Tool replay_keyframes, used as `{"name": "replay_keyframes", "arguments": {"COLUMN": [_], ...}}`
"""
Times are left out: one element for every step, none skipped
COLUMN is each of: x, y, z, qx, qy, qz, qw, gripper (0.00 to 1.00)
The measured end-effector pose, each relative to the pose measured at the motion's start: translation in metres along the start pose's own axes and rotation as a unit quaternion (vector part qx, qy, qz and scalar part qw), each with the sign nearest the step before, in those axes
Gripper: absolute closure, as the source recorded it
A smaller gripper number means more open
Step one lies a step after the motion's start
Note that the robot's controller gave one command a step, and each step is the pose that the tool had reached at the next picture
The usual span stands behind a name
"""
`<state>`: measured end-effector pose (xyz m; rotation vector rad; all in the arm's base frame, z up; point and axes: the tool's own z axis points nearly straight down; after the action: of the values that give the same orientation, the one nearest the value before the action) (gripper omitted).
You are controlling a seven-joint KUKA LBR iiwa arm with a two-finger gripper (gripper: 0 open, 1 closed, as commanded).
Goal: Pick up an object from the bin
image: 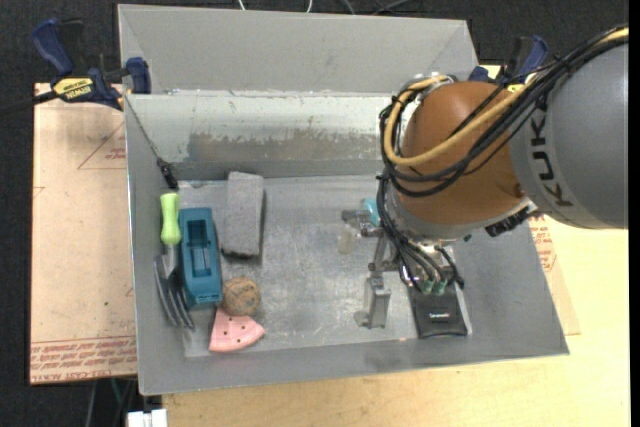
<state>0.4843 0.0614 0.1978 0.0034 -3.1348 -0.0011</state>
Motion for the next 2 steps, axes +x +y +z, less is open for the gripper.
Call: {"name": "replay_keyframes", "arguments": {"x": [-0.002, -0.009], "y": [0.000, -0.045], "z": [-0.003, 0.071], "qx": [0.000, -0.001], "qy": [-0.0035, -0.0054], "qz": [0.001, 0.052], "qw": [1.0000, 0.9987], "gripper": [0.00, 0.00]}}
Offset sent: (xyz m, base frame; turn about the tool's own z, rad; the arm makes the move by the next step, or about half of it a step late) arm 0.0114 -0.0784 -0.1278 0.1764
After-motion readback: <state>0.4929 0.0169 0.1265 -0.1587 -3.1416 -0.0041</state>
